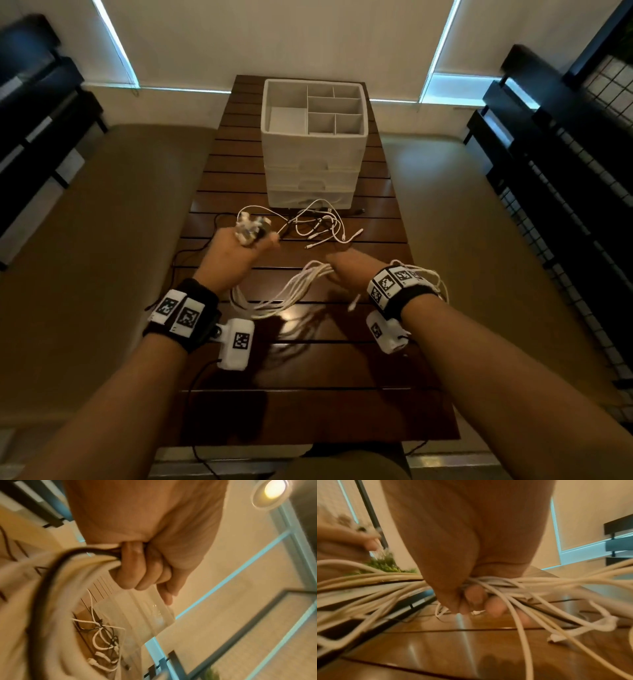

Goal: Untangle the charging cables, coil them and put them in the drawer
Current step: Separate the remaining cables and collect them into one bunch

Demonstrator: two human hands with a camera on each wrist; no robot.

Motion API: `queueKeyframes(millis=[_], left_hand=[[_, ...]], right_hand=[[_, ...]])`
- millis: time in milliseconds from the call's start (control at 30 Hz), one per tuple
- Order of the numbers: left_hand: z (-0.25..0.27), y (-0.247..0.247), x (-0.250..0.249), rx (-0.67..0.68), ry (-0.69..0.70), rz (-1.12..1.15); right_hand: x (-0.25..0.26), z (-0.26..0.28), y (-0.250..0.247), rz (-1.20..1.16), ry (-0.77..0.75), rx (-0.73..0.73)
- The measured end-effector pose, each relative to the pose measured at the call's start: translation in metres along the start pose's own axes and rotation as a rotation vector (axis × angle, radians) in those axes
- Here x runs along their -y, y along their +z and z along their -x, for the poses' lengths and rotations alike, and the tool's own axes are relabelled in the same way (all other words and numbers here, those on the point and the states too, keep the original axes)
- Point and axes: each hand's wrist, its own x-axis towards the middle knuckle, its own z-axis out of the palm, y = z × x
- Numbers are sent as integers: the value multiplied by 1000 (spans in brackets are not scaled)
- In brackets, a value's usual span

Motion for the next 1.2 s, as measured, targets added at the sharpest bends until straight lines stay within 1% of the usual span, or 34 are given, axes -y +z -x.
queueKeyframes(millis=[33,67,100,133,167,200,267,333,400,433,467,533,567,600,633,700,733,833,900,967,1033,1100,1200], left_hand=[[1,-3,-2,-44,-28,97],[2,-5,-6,-59,-56,215],[3,-7,-8,-52,-77,323],[4,-8,-10,-38,-90,399],[4,-7,-9,-27,-100,443],[5,-5,-8,-24,-116,474],[4,-2,-4,-44,-174,546],[3,-1,2,-77,-233,606],[3,-1,8,-87,-278,602],[3,-1,11,-89,-298,590],[3,-1,12,-87,-318,583],[5,2,11,-77,-344,582],[7,4,9,-67,-349,583],[9,7,7,-52,-349,585],[12,9,6,-35,-345,584],[17,14,3,-3,-331,579],[18,15,2,8,-328,578],[21,19,2,24,-331,587],[21,21,3,33,-333,582],[22,22,4,38,-337,570],[21,24,3,30,-340,551],[16,27,-2,1,-340,537],[5,31,-12,-51,-284,552]], right_hand=[[-7,0,7,70,64,98],[-13,0,13,94,122,209],[-15,2,13,56,165,318],[-18,2,12,-21,189,394],[-22,3,5,-115,175,420],[-27,3,-2,-205,140,404],[-41,3,-21,-377,74,310],[-57,2,-37,-600,81,191],[-72,-4,-42,-939,135,107],[-74,-9,-43,-1079,179,52],[-79,-17,-38,-1172,258,-35],[-84,-32,-25,-1231,494,-238],[-86,-38,-18,-1213,620,-296],[-88,-46,-9,-1194,715,-316],[-86,-50,-2,-1187,775,-302],[-79,-57,8,-1217,818,-263],[-77,-63,13,-1253,829,-268],[-67,-74,21,-1442,869,-285],[-63,-76,21,-1561,875,-291],[-60,-74,13,-1609,817,-341],[-57,-69,1,-1574,690,-433],[-49,-62,-12,-1489,526,-510],[-31,-50,-35,-1324,318,-553]])
